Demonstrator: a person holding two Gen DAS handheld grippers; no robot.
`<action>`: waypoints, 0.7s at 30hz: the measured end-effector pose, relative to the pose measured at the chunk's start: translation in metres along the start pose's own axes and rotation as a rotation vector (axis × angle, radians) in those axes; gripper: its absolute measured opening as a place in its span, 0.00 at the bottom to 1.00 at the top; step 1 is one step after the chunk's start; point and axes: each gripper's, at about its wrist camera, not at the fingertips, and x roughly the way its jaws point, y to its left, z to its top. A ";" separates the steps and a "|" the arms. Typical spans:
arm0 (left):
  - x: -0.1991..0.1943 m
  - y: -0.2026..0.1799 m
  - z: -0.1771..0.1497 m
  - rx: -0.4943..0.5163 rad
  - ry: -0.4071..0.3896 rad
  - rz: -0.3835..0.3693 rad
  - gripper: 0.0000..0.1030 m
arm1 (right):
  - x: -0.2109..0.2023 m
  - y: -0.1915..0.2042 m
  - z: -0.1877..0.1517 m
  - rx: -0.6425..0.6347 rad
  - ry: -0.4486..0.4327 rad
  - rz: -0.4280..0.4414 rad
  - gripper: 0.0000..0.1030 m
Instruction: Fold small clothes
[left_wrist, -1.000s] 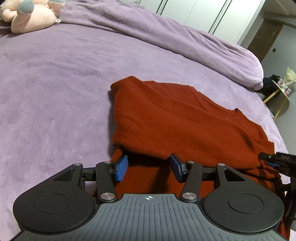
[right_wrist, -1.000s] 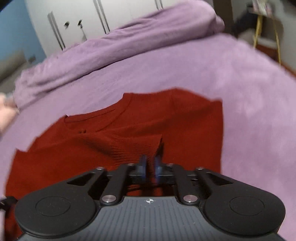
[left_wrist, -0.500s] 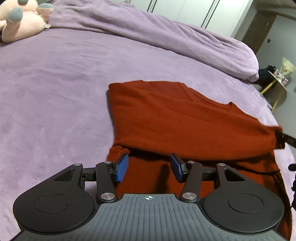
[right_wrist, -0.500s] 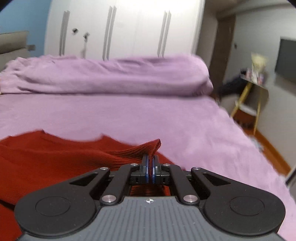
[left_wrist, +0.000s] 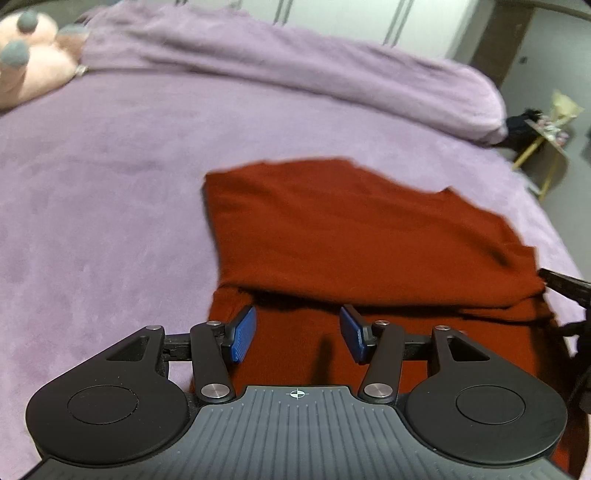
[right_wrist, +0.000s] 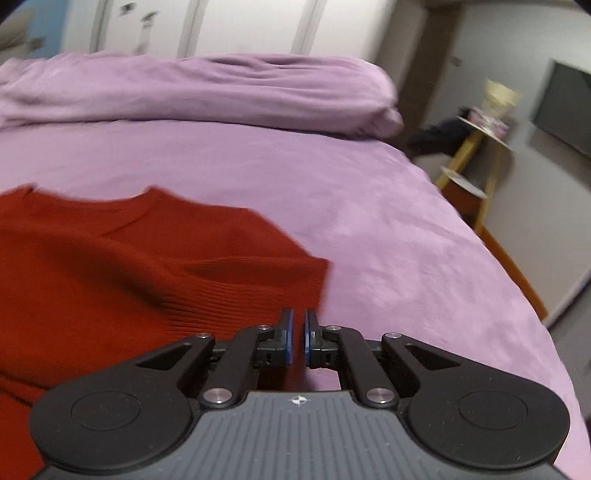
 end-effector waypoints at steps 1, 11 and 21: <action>-0.004 -0.003 0.002 0.010 -0.020 -0.003 0.59 | -0.005 -0.006 0.001 0.043 -0.009 0.012 0.06; 0.075 -0.051 0.028 0.089 -0.013 0.067 0.61 | -0.010 0.088 0.005 -0.130 -0.063 0.336 0.12; 0.123 -0.063 0.049 0.172 -0.040 0.151 0.77 | 0.040 0.075 0.014 -0.114 -0.069 0.197 0.12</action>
